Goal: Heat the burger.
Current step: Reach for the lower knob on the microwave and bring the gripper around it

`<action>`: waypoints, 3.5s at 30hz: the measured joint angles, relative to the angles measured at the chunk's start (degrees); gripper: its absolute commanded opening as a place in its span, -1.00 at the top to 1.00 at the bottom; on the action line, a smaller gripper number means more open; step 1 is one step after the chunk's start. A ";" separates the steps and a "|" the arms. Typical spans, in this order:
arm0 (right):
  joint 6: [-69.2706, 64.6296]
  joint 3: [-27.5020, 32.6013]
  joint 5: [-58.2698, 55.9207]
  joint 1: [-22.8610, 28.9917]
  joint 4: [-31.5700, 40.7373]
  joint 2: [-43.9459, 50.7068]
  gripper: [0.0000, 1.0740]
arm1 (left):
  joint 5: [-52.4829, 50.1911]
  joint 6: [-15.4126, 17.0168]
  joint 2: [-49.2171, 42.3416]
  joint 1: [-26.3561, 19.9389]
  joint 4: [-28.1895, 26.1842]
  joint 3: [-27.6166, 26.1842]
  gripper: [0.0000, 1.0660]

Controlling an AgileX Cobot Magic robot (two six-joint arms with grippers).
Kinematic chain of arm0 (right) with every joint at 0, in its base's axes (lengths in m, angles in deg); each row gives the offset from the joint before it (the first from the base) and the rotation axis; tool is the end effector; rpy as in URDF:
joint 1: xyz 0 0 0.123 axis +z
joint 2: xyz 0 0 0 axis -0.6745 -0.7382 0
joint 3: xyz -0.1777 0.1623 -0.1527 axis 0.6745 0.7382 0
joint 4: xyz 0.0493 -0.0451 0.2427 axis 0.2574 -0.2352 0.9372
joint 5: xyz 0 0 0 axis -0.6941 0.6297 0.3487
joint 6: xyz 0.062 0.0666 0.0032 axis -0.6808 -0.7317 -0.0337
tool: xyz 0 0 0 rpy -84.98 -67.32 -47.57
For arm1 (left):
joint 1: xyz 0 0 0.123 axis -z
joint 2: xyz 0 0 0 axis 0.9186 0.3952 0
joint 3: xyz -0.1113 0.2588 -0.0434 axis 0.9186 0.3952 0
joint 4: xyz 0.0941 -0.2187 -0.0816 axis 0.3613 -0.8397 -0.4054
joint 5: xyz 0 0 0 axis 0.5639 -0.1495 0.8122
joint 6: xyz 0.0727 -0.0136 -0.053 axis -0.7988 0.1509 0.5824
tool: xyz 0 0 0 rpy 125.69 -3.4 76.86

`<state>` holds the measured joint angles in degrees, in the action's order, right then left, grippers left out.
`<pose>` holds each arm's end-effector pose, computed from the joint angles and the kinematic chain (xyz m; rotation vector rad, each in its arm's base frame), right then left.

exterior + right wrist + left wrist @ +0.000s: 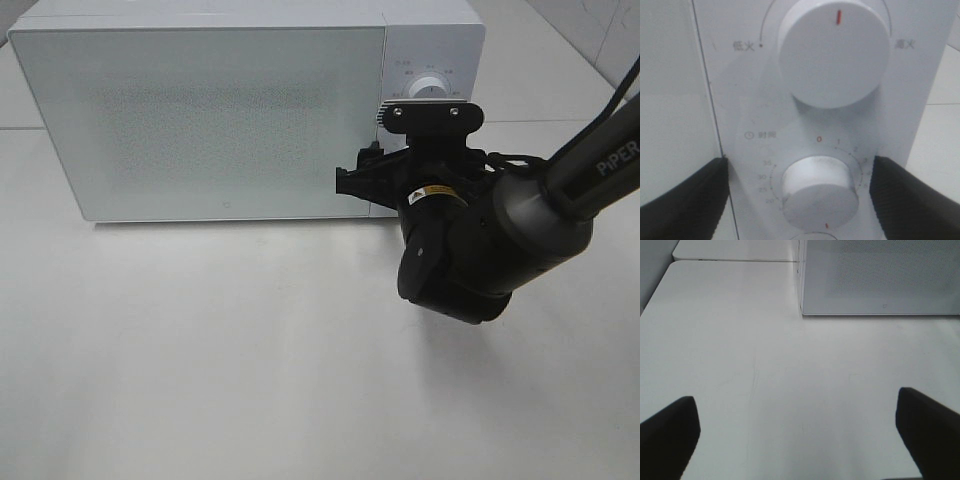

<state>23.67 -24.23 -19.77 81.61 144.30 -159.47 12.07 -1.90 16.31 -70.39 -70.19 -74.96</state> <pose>0.3179 0.1703 0.1204 0.1271 1.6840 -0.1586 -0.0075 -0.0109 0.2809 0.0083 2.0304 -0.0759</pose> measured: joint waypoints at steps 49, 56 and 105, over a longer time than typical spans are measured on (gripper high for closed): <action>-0.69 -0.80 -0.11 0.69 5.16 -0.06 0.45 | 0.00 0.00 0.00 0.00 0.00 0.00 -0.87; -2.75 -0.86 -0.17 0.69 5.16 -0.06 0.89 | 0.00 0.00 0.00 0.00 0.00 0.00 -0.87; -25.61 -0.69 -0.06 0.57 4.30 -0.06 0.92 | 0.00 0.00 0.00 0.00 0.00 0.00 -0.87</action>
<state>-1.94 -24.92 -19.83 82.18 148.60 -159.53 12.07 -1.90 16.31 -70.39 -70.19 -74.96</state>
